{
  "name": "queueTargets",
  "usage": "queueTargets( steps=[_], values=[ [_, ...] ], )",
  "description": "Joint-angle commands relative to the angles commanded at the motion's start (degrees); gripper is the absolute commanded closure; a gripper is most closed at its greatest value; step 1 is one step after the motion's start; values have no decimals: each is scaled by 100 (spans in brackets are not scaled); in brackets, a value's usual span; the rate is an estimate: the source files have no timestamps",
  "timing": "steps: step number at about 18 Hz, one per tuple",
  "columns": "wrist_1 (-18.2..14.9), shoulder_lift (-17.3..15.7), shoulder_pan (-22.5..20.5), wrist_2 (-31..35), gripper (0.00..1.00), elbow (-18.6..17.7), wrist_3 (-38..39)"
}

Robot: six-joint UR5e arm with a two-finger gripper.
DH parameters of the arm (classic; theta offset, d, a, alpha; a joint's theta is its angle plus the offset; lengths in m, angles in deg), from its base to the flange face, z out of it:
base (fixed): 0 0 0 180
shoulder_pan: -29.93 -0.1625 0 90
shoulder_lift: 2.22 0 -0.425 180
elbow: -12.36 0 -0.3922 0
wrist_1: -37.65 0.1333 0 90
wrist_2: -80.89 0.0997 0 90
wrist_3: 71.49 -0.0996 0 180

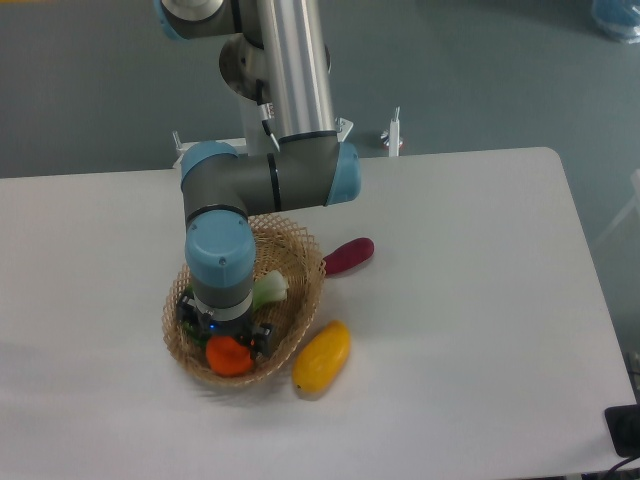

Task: Pick up the orange from the basket
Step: 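Close the gripper around the orange inside the basket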

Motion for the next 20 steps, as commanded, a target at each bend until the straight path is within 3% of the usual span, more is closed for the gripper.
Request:
queueTargets(
  steps=[18,19,20],
  values=[
    [44,149,0,9,0,18,26],
    [44,149,0,9,0,9,18],
    [44,149,0,9,7,9,17]
  ],
)
